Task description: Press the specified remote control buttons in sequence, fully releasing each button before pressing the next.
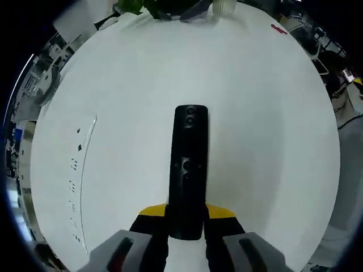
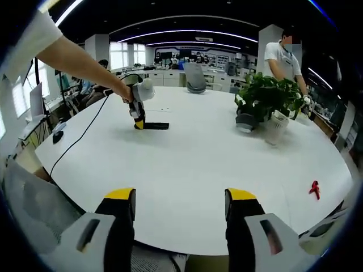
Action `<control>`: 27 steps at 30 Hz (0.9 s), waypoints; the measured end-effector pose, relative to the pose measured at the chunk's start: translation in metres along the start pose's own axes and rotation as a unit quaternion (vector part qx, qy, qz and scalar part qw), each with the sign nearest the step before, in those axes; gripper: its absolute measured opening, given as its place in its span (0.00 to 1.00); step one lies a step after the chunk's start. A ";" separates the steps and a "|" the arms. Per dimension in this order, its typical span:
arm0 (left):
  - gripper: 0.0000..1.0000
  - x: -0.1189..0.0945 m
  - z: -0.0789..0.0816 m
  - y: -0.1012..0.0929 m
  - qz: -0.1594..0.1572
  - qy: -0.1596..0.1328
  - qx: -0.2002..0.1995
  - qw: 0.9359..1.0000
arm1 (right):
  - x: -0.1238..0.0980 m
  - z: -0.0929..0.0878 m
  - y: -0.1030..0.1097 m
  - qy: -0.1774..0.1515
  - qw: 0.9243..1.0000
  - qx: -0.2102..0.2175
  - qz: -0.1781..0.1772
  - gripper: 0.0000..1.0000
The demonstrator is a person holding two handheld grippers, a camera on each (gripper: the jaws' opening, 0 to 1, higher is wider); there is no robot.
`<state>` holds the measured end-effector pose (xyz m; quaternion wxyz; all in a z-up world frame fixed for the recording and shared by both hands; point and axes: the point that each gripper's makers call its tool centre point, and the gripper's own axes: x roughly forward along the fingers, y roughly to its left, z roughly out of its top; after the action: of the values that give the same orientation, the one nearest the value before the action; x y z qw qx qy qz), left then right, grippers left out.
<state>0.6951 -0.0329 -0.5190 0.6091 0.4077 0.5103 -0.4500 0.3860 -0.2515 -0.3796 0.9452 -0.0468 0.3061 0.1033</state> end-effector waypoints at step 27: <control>0.23 -0.002 -0.013 -0.057 0.002 -0.006 -0.023 1.000 | -0.004 0.009 0.002 -0.025 1.000 0.003 0.007 0.66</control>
<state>0.6361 -0.0350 -0.5206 0.6225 0.3917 0.5159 -0.4393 0.3873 -0.2491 -0.3703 0.9521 -0.0388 0.2828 0.1099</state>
